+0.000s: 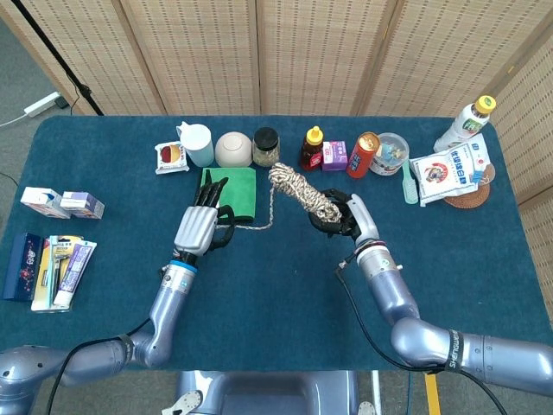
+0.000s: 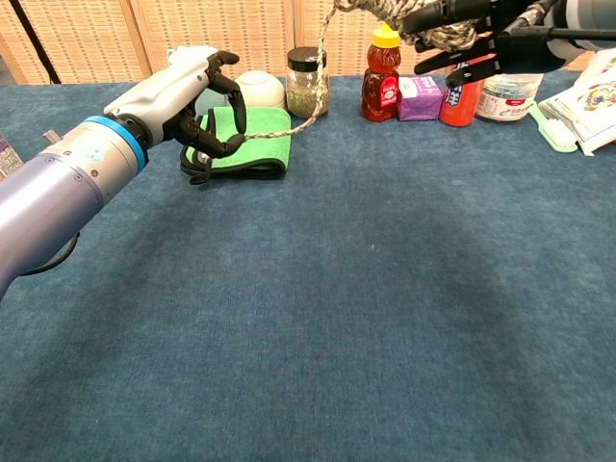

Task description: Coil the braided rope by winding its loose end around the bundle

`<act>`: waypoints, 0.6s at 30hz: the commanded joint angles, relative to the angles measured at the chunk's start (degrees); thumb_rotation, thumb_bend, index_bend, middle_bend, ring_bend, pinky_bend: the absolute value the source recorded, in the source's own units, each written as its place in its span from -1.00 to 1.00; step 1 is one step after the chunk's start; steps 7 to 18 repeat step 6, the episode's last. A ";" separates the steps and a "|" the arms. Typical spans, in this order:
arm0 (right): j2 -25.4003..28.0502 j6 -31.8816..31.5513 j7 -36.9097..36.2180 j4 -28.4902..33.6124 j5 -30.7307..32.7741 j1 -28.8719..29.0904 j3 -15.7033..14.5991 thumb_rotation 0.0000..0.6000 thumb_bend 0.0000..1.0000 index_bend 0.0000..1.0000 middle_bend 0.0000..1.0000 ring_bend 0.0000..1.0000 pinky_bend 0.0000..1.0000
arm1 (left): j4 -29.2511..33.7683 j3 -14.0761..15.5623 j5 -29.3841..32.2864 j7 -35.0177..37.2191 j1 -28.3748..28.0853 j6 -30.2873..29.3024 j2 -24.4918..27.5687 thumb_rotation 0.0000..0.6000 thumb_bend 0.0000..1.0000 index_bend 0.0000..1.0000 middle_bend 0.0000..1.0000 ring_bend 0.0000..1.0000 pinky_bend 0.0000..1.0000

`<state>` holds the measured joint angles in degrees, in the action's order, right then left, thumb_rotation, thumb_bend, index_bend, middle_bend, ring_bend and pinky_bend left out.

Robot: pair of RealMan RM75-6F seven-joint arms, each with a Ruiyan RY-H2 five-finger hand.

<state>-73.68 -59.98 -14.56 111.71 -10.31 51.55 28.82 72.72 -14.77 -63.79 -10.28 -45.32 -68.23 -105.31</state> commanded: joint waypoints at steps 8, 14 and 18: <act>-2.70 -4.19 3.07 -2.22 2.36 0.62 1.06 1.00 1.00 0.37 0.26 -0.06 0.36 | 2.47 0.75 -2.01 -0.46 1.13 0.10 1.53 1.00 -0.17 0.36 -1.00 -1.00 -1.00; -2.70 -4.19 3.07 -2.22 2.36 0.62 1.06 1.00 1.00 0.37 0.26 -0.06 0.36 | 2.47 0.75 -2.01 -0.46 1.13 0.10 1.53 1.00 -0.17 0.36 -1.00 -1.00 -1.00; -2.70 -4.19 3.07 -2.22 2.36 0.62 1.06 1.00 1.00 0.37 0.26 -0.06 0.36 | 2.47 0.75 -2.01 -0.46 1.13 0.10 1.53 1.00 -0.17 0.36 -1.00 -1.00 -1.00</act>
